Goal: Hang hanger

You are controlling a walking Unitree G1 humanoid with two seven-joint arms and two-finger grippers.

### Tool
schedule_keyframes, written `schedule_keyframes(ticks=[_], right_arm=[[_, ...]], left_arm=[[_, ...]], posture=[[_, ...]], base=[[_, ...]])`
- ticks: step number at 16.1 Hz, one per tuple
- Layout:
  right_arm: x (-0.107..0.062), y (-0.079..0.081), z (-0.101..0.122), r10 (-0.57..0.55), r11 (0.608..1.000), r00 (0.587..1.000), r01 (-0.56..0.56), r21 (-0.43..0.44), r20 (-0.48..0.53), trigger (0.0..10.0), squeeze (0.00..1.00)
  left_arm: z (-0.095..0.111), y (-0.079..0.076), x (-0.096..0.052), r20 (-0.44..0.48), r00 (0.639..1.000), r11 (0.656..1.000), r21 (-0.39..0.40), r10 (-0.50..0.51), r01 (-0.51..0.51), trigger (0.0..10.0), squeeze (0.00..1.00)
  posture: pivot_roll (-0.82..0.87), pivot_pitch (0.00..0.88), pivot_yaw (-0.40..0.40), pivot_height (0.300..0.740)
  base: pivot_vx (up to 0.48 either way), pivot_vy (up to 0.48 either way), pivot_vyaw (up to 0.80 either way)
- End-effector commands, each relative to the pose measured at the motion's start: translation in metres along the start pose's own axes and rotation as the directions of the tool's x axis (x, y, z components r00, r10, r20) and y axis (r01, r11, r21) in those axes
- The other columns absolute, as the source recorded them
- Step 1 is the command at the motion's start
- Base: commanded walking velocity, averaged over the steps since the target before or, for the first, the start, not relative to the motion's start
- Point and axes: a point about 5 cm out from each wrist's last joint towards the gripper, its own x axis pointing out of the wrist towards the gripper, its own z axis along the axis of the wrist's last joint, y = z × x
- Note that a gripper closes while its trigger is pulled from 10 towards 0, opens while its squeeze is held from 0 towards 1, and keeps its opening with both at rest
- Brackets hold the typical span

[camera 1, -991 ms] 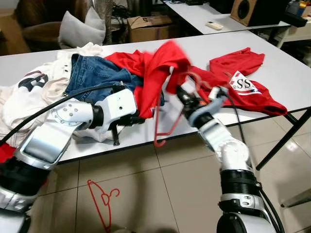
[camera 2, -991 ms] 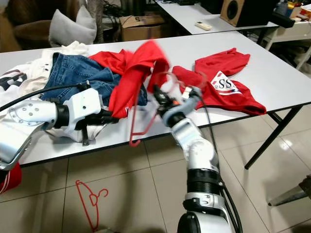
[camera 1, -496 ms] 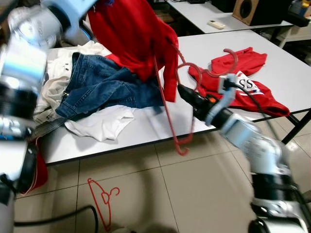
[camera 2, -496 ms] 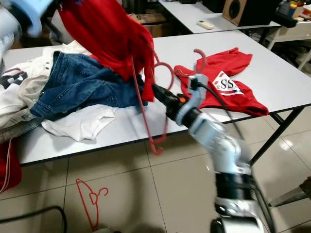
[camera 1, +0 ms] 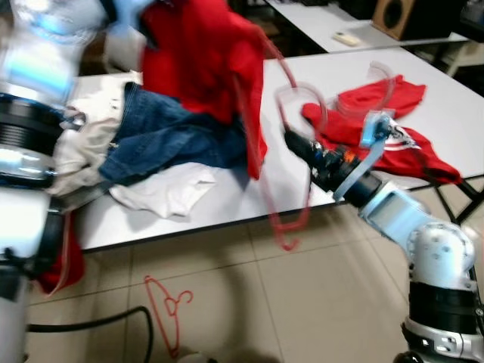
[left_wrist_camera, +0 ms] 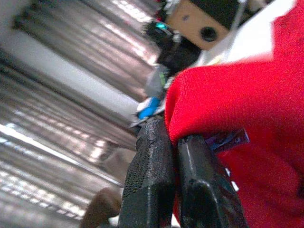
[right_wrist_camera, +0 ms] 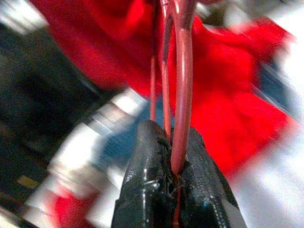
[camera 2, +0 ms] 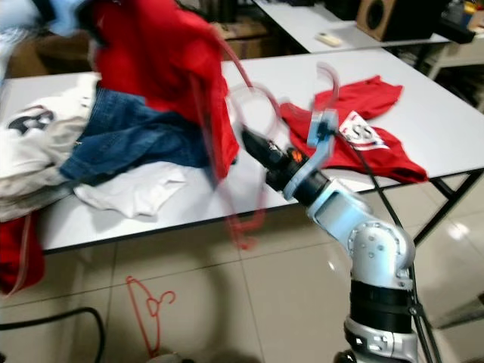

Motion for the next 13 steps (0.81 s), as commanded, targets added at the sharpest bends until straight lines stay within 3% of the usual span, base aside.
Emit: schedule_keyframes(ticks=[1,2,5,9,12,13], right_arm=[[-0.006,-0.009,-0.012,-0.067,0.997,0.996,0.064,-0.047,-0.067,10.0,0.0],[-0.014,-0.006,-0.021,-0.044,0.997,0.993,0.036,-0.072,-0.114,10.0,0.0],[-0.046,0.007,-0.035,0.079,0.986,0.972,-0.11,-0.127,-0.223,10.0,0.0],[-0.076,0.003,-0.04,0.106,0.971,0.943,-0.167,-0.17,-0.315,10.0,0.0],[-0.107,0.0,-0.05,0.072,0.955,0.883,-0.195,-0.222,-0.465,10.0,0.0],[-0.109,0.0,-0.05,0.073,0.957,0.881,-0.195,-0.217,-0.468,10.0,0.0]], left_arm=[[-0.011,-0.011,0.001,-0.032,0.999,0.999,-0.035,-0.037,0.035,0.0,0.0],[-0.015,-0.026,0.008,-0.017,0.998,0.994,-0.093,-0.065,0.063,0.0,0.0],[-0.014,-0.051,0.021,0.034,0.994,0.961,-0.253,-0.108,0.113,0.0,0.0],[-0.015,-0.057,0.027,0.039,0.991,0.953,-0.271,-0.128,0.134,0.0,0.0],[-0.011,-0.07,0.033,0.052,0.984,0.946,-0.272,-0.168,0.176,0.0,0.0],[-0.011,-0.071,0.034,0.048,0.984,0.947,-0.268,-0.17,0.177,0.0,0.0]], posture=[[-0.1,0.0,0.087,0.74],[-0.1,0.0,0.095,0.74],[-0.14,0.0,0.119,0.74],[-0.15,0.0,0.129,0.74],[-0.16,0.0,0.137,0.74],[-0.16,0.0,0.137,0.74]], base=[[0.0,0.0,0.0],[0.0,0.0,0.0],[0.0,0.0,0.0],[0.0,0.0,0.0],[0.0,0.0,0.0],[0.0,0.0,0.0]])
